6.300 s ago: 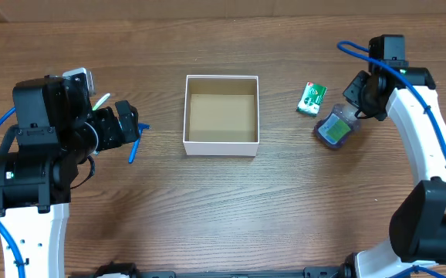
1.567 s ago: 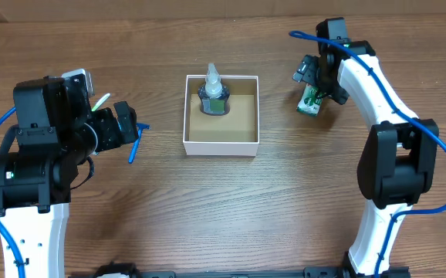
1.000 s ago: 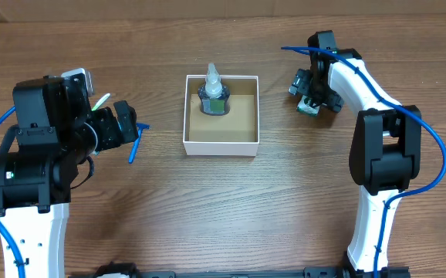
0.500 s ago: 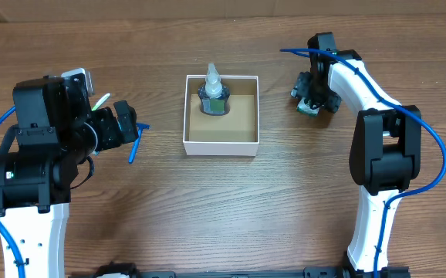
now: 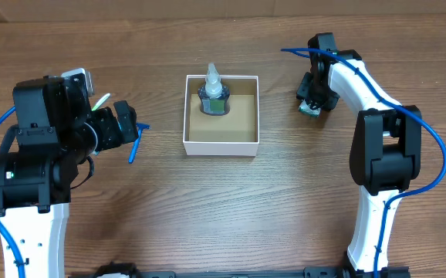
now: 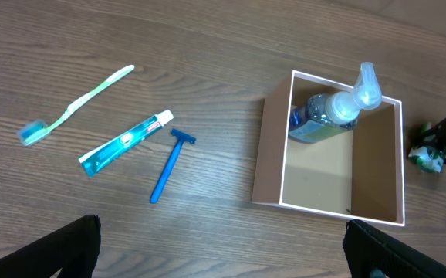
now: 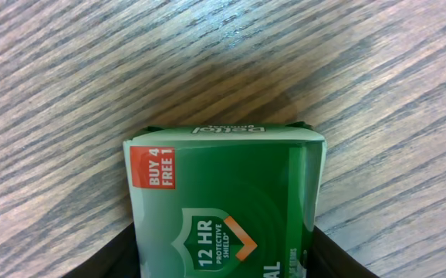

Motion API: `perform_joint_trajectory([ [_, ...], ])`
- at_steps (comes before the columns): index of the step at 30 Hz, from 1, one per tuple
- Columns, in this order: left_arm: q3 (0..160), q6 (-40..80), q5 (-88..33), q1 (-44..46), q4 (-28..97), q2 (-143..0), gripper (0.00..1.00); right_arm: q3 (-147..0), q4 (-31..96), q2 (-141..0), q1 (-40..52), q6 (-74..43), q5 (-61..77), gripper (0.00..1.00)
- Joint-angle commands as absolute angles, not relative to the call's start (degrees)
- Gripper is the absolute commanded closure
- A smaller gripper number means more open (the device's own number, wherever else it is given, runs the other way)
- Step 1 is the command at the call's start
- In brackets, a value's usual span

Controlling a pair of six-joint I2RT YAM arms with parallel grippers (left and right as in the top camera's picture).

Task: Pack container
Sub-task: 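Move the right gripper to the green soap box and grasp it, then carry the soap box with the right gripper and place it in the box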

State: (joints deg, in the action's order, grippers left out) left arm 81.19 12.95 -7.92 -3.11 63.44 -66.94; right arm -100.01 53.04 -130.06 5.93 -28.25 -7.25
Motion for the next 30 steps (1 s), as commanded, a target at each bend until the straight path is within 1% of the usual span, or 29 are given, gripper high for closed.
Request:
perform_joint_trajectory([
  [1, 82.5, 12.0, -7.5, -3.4, 63.2, -67.2, 0.0, -99.5, 52.2, -130.8, 5.9, -28.5, -6.3, 0.51],
  [4, 82.5, 12.0, -7.5, -3.4, 63.2, -67.2, 0.0, -99.9, 52.2, -130.8, 5.9, -28.5, -6.3, 0.53],
  [5, 82.5, 12.0, -7.5, -3.4, 63.2, -67.2, 0.0, -100.3, 52.3, -130.7, 5.9, -28.5, -6.3, 0.58],
  [6, 82.5, 12.0, -7.5, -3.4, 63.2, -67.2, 0.0, -100.6, 52.4, -130.5, 5.9, -28.5, -6.3, 0.66],
  [7, 82.5, 12.0, -7.5, -3.4, 63.2, -67.2, 0.0, -101.1, 52.4, -130.1, 5.9, -28.5, -6.3, 0.79],
  [9, 82.5, 12.0, -7.5, -3.4, 63.2, -67.2, 0.0, -101.9, 52.4, -128.9, 5.9, -28.5, -6.4, 0.92],
  [10, 82.5, 12.0, -7.5, -3.4, 63.2, -67.2, 0.0, -102.4, 52.5, -128.1, 5.9, -28.5, -6.4, 0.96],
  [15, 82.5, 12.0, -7.5, -3.4, 63.2, -67.2, 0.0, -104.8, 54.6, -122.6, 6.0, -25.6, -6.3, 0.96],
  [21, 82.5, 12.0, -7.5, -3.4, 63.2, -67.2, 0.0, -106.3, 62.2, -109.6, 7.4, -16.7, -6.0, 0.96],
  [25, 82.5, 12.0, -7.5, -3.4, 63.2, -67.2, 0.0, -106.2, 66.7, -100.8, 9.3, -3.5, 3.4, 0.96],
  [30, 82.5, 12.0, -7.5, -3.4, 63.2, -67.2, 0.0, -106.2, 73.9, -94.0, 11.7, 10.6, 12.2, 0.89],
])
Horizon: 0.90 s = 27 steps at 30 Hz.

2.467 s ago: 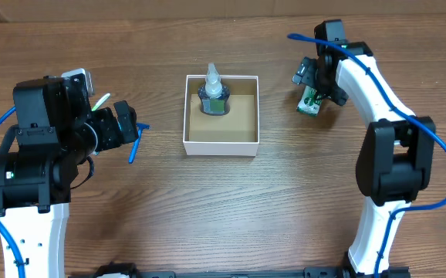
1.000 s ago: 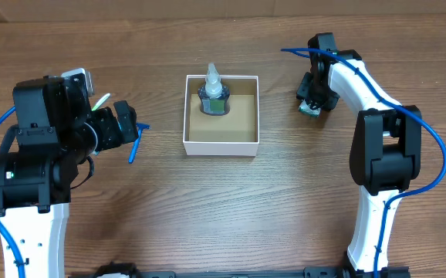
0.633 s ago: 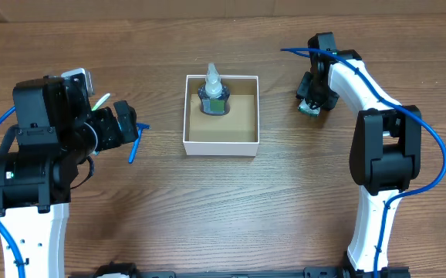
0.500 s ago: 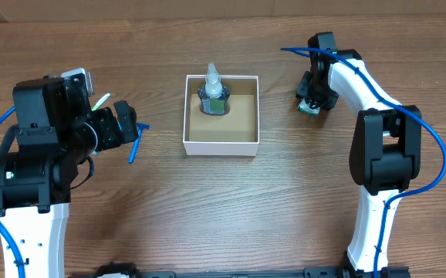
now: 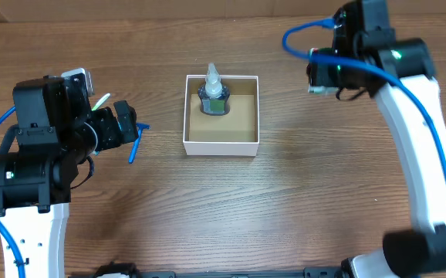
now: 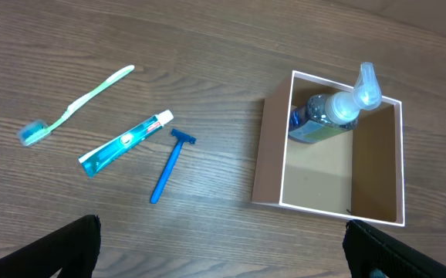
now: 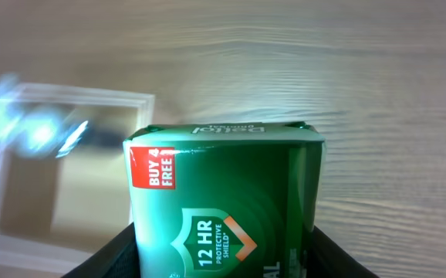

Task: Pack container
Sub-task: 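Carry the soap box with the right gripper and place it in the box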

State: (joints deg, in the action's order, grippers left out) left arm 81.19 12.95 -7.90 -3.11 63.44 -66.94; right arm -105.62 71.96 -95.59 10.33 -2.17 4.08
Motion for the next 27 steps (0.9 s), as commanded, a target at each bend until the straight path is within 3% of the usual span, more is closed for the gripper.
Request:
perform_joint_trajectory([
  [1, 82.5, 12.0, -7.5, -3.4, 63.2, -67.2, 0.0, -106.2, 74.1, -93.8, 12.1, 10.8, 13.5, 0.89],
  [5, 82.5, 12.0, -7.5, -3.4, 63.2, -67.2, 0.0, -105.4, 73.1, -94.0, 16.4, 8.4, 15.5, 0.89],
  [16, 82.5, 12.0, -7.5, -3.4, 63.2, -67.2, 0.0, -93.2, 58.2, -94.4, 24.4, -13.9, 7.5, 0.96],
  [27, 82.5, 12.0, -7.5, -3.4, 63.2, -67.2, 0.0, -85.7, 46.1, -98.6, 26.3, -19.3, 6.3, 0.96],
])
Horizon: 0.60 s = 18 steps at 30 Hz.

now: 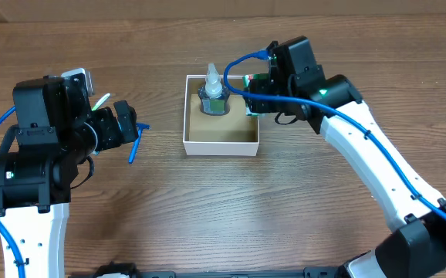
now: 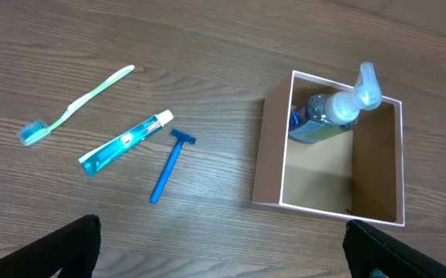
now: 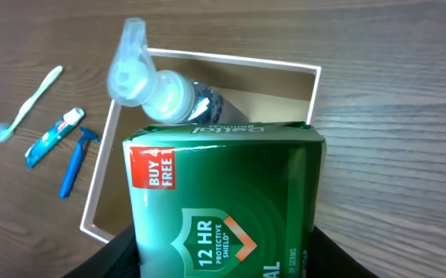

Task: Pack container
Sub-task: 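Carry the soap box with the right gripper and place it in the box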

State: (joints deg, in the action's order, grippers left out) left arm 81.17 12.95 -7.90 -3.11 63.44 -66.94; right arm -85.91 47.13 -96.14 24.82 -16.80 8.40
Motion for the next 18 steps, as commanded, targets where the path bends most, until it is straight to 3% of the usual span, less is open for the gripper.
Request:
perform_joint_trajectory([
  [1, 82.5, 11.9, -7.5, -3.4, 63.2, -67.2, 0.0, -85.7, 46.1, -99.9, 26.7, -20.1, 5.0, 0.96],
  [11, 82.5, 11.6, -7.0, -3.4, 63.2, -67.2, 0.0, -85.7, 43.1, -106.2, 27.8, -21.5, 1.9, 0.96],
  [14, 82.5, 11.6, -7.0, -3.4, 63.2, -67.2, 0.0, -85.7, 42.8, -107.0, 27.8, -20.8, 1.7, 0.89],
  [18, 82.5, 11.6, -7.0, -3.4, 63.2, -67.2, 0.0, -85.7, 42.3, -107.2, 28.1, -20.8, 1.8, 0.67],
])
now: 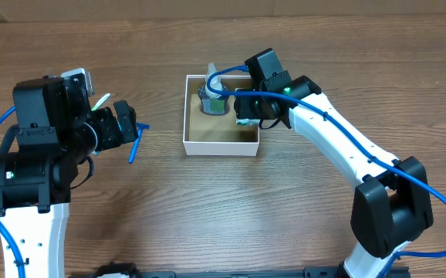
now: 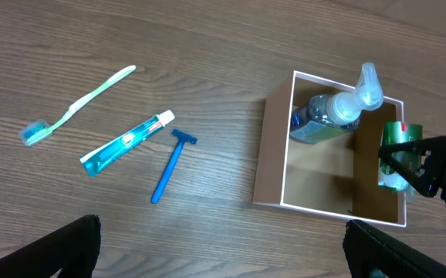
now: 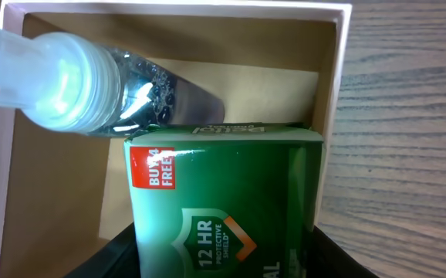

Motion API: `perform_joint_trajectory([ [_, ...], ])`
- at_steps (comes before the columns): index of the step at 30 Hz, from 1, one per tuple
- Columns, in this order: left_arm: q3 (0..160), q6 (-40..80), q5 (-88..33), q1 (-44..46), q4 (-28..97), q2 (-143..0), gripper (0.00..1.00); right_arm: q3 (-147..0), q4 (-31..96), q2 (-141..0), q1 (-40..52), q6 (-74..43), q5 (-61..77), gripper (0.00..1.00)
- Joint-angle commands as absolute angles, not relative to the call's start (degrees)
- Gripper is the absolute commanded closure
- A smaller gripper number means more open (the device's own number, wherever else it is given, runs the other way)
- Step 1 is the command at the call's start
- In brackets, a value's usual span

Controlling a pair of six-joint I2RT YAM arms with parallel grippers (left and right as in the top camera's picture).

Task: Pack container
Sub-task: 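Carry the soap box with the right gripper and place it in the box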

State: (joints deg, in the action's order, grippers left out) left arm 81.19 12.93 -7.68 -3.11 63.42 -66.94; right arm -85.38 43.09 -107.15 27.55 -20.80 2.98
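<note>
The white open box (image 1: pixel 196 143) sits mid-table with a clear pump bottle (image 1: pixel 213 94) leaning in its far end. My right gripper (image 1: pixel 248 107) is shut on a green soap box (image 3: pixel 223 201), held inside the white box (image 3: pixel 339 93) at its right wall beside the bottle (image 3: pixel 69 85). The green box (image 2: pixel 397 147) also shows in the left wrist view. My left gripper (image 2: pixel 221 247) hangs open, high above the table left of the box (image 2: pixel 269 154). A blue razor (image 2: pixel 169 164), toothpaste tube (image 2: pixel 126 143) and green toothbrush (image 2: pixel 76 104) lie on the wood.
The razor (image 1: pixel 134 144) pokes out from under the left arm in the overhead view. Bare wooden table (image 1: pixel 231 216) stretches in front of the box and to its right.
My right gripper, still holding the green soap box, has moved from over the box's right rim down into the box beside the bottle. The left arm has not moved.
My right gripper was shut on the green soap box down on the table at the far right. Then it held it raised there, then over the box's right rim, and now inside the box. The left arm stayed still throughout.
</note>
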Motion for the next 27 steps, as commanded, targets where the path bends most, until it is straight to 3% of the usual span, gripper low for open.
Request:
perform_joint_trajectory([
  [1, 82.5, 11.6, -7.0, -3.4, 63.2, -67.2, 0.0, -85.7, 42.2, -107.2, 28.1, -20.8, 1.8, 0.62],
  [5, 82.5, 11.6, -7.0, -3.4, 63.2, -67.2, 0.0, -85.7, 42.2, -107.2, 28.5, -20.8, 1.8, 0.41],
  [7, 82.5, 11.6, -7.0, -3.4, 63.2, -67.2, 0.0, -85.7, 42.0, -107.2, 28.6, -20.8, 1.8, 0.24],
  [10, 82.5, 11.6, -7.1, -3.4, 63.2, -67.2, 0.0, -85.8, 41.8, -107.2, 28.7, -20.8, 1.8, 0.16],
  [16, 82.5, 11.6, -7.0, -3.4, 63.2, -67.2, 0.0, -86.5, 42.8, -105.8, 28.7, -20.8, 2.0, 0.16],
  [21, 82.5, 11.6, -7.1, -3.4, 63.2, -67.2, 0.0, -88.2, 44.3, -98.4, 26.9, -23.2, -6.6, 0.11],
  [24, 82.5, 10.8, -7.1, -3.3, 63.0, -67.3, 0.0, -88.2, 45.6, -92.6, 22.3, -25.8, -10.4, 0.01],
  [27, 82.5, 8.0, -7.1, -2.9, 63.2, -68.0, 0.0, -88.2, 48.2, -89.0, 15.8, -26.1, -9.2, 0.0],
])
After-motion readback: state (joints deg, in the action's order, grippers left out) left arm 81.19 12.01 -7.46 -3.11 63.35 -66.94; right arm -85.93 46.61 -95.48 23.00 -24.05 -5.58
